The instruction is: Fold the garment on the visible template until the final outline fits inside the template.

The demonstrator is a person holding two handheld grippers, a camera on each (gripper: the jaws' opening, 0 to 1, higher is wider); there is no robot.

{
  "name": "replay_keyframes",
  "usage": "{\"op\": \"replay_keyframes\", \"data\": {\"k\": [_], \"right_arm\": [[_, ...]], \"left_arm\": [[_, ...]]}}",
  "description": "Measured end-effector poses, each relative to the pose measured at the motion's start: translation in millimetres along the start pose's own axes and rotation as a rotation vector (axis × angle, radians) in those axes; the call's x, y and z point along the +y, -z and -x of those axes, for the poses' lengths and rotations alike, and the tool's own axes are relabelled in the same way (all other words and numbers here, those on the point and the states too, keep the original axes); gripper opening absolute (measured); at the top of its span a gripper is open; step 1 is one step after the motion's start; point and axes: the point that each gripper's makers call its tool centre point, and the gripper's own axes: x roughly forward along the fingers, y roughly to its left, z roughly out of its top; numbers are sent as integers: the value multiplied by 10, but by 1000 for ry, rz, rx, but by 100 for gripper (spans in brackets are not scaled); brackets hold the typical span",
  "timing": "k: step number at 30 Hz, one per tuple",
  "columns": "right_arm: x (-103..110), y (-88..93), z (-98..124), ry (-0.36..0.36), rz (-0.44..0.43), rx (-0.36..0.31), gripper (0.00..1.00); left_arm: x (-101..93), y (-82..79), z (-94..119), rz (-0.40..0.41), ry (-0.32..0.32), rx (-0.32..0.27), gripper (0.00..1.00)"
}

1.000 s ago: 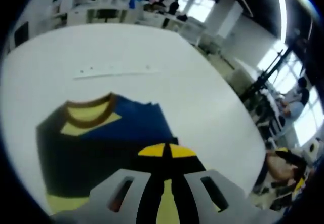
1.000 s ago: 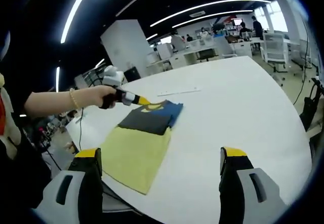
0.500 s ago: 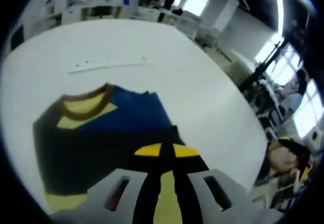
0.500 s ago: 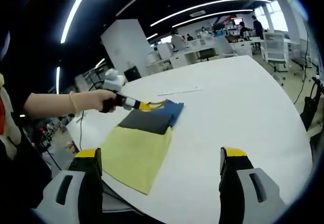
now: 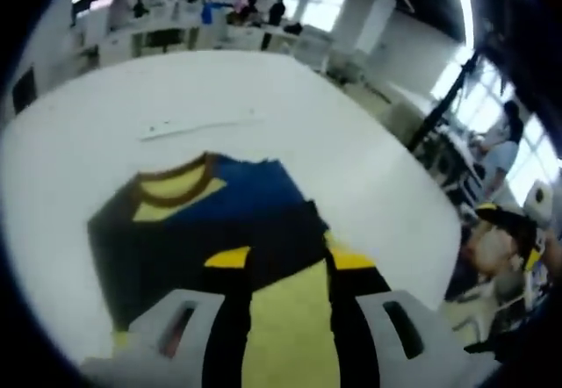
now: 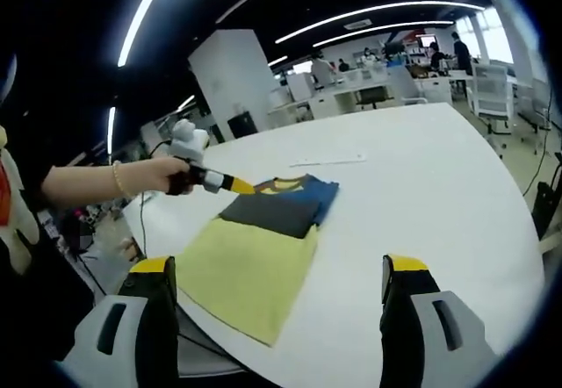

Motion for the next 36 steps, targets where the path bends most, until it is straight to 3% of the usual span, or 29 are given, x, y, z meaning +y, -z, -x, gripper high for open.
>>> {"op": "replay_keyframes", "data": {"k": [9, 15, 26, 31, 36], "right_arm": [[173, -98, -78, -16, 31, -12, 97], [260, -130, -71, -10, 46, -20, 97], [432, -220, -119, -16, 103, -20, 98], [524, -232, -132, -21, 113, -21, 99], [592, -247, -105, -21, 125, -28, 99]], "left_arm": [[68, 55, 442, -87, 9, -20, 48], [116, 137, 734, -103, 14, -29, 58], [207, 488, 1399, -113, 8, -47, 70], [291, 609, 1643, -78, -15, -65, 79], [281, 687, 1822, -77, -15, -75, 82]]}}
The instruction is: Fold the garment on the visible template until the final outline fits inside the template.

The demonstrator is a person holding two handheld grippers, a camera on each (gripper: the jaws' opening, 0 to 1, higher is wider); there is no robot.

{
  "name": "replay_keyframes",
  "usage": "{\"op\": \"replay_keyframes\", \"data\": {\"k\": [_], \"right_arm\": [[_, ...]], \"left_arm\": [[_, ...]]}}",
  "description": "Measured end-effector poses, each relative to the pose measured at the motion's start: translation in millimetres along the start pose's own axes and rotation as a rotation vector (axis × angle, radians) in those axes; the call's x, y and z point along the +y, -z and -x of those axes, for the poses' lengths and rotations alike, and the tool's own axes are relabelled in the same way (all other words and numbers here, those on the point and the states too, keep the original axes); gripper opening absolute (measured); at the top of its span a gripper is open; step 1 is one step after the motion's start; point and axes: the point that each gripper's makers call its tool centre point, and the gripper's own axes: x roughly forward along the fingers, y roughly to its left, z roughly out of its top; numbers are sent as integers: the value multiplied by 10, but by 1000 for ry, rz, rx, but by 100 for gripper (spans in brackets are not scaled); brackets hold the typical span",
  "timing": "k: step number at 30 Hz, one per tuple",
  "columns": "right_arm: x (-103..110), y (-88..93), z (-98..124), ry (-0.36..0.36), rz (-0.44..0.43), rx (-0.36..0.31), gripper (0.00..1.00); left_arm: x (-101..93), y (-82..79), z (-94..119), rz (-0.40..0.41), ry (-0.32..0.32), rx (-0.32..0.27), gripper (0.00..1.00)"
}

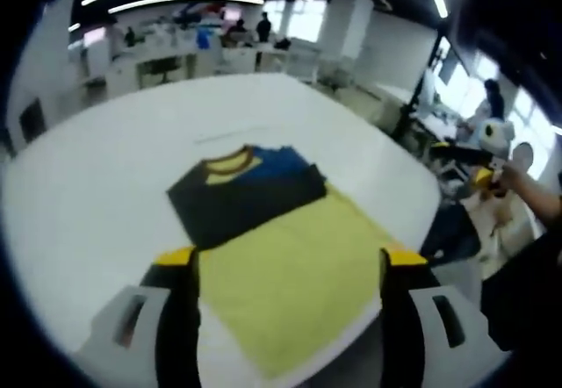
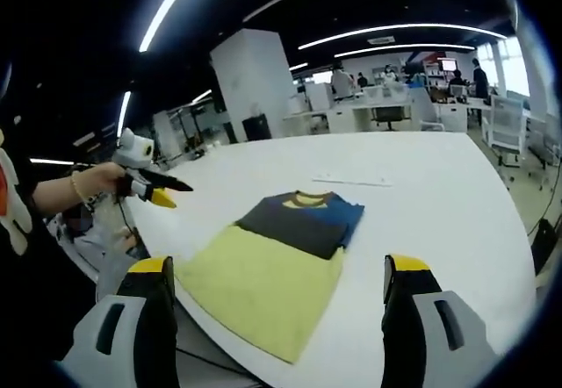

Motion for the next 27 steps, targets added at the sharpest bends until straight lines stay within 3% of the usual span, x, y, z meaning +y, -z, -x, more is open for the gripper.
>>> {"op": "replay_keyframes", "data": {"k": [8, 14, 21, 27], "right_arm": [[3, 9, 91, 21, 3, -1, 99], [-3, -69, 157, 32, -20, -39, 99], [-14, -49, 179, 41, -8, -25, 99], [11, 27, 183, 36, -12, -7, 99]], "left_arm": [[-14, -48, 331, 11, 6, -67, 91], [-16, -59, 573, 19, 7, -112, 96], [117, 76, 809, 46, -33, -137, 99], [228, 244, 978, 130, -66, -162, 99]]}}
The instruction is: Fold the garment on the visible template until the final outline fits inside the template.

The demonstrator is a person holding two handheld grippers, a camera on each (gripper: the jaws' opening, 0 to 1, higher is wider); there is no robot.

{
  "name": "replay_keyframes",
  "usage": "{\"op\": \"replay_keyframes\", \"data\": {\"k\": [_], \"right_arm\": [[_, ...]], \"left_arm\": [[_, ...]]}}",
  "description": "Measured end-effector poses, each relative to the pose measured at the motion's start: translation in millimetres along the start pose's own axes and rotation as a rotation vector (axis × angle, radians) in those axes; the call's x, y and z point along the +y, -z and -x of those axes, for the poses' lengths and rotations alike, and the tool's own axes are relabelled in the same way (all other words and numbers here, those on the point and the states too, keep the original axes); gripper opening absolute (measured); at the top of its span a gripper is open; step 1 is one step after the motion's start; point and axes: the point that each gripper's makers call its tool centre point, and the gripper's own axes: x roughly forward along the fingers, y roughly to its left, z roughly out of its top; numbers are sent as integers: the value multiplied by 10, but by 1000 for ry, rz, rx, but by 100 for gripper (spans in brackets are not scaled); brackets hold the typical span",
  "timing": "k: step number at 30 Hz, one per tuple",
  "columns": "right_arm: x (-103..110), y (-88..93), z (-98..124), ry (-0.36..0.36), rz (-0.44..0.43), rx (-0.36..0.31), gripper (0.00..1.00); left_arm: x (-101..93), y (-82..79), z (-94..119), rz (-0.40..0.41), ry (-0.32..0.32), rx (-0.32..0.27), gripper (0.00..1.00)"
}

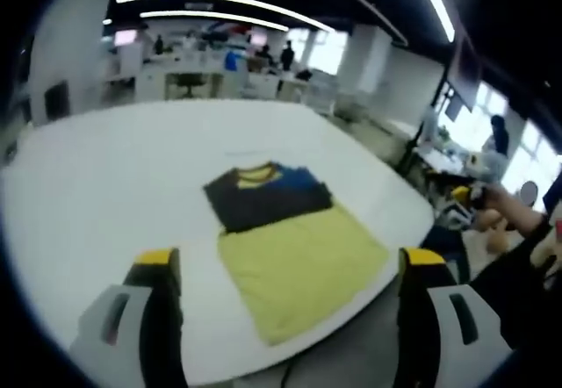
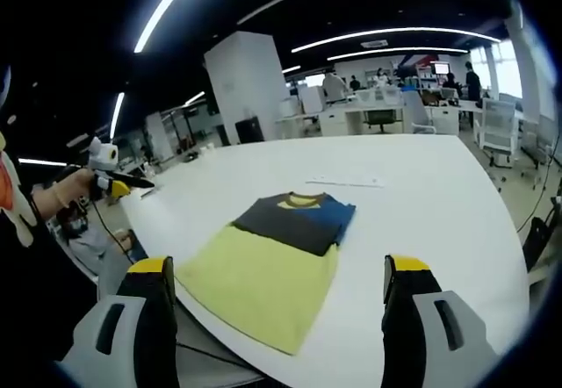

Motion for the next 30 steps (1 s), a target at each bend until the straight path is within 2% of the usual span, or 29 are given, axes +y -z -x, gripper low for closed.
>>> {"op": "replay_keyframes", "data": {"k": [5, 11, 15, 25, 30], "right_arm": [[35, 34, 4, -14, 9, 13, 100], [89, 77, 52, -39, 2, 12, 100], [88, 183, 73, -37, -1, 35, 100], [107, 287, 57, -37, -17, 60, 100], [99, 304, 48, -37, -18, 64, 100]], "left_arm": [[-15, 96, 112, 5, -12, 4, 99], [-22, 295, 201, -6, -20, 25, 99], [-43, 438, 221, 12, -13, 48, 99], [-19, 448, 214, 21, -20, 62, 99], [-18, 504, 184, 17, -20, 84, 99]]}}
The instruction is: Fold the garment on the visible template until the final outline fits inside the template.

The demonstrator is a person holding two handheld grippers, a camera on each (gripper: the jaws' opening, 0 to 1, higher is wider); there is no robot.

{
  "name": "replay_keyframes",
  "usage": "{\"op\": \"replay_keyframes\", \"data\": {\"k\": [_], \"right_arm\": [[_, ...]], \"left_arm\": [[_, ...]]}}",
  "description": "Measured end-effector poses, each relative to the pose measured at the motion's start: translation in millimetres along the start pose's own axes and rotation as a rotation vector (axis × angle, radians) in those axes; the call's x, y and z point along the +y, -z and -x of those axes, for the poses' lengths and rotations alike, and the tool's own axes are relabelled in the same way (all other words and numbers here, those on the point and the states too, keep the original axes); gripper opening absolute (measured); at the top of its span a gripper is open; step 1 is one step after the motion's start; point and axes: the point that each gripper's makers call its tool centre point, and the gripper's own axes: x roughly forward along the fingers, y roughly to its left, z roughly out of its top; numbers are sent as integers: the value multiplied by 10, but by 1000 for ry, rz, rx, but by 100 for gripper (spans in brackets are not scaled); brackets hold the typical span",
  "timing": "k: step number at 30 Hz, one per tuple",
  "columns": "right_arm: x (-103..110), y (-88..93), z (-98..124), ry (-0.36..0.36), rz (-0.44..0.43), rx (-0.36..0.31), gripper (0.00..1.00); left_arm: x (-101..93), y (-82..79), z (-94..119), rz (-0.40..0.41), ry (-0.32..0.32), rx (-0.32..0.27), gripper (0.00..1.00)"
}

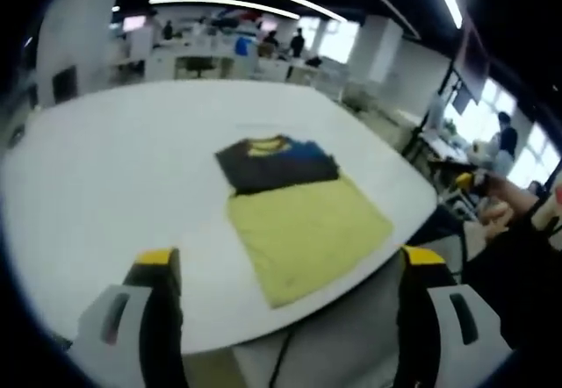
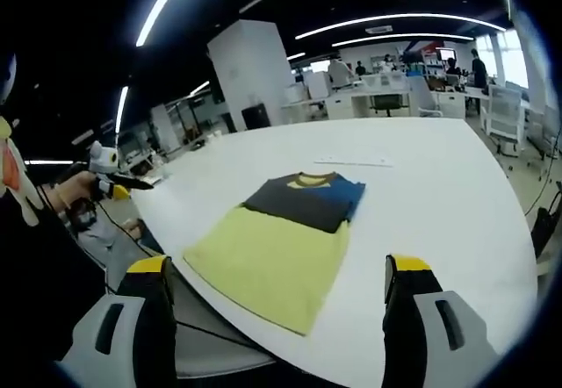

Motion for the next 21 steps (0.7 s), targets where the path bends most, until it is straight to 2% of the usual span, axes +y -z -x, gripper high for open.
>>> {"op": "replay_keyframes", "data": {"k": [11, 17, 21], "right_arm": [[18, 65, -51, -10, 0, 23, 99], [-4, 92, -92, -15, -1, 39, 96], [-27, 175, -152, -24, -27, 51, 94]], "left_arm": [[-34, 153, -119, 16, 22, 43, 94], [-26, 250, -203, 26, 28, 70, 91], [-17, 332, -268, 48, 37, 86, 88]]}}
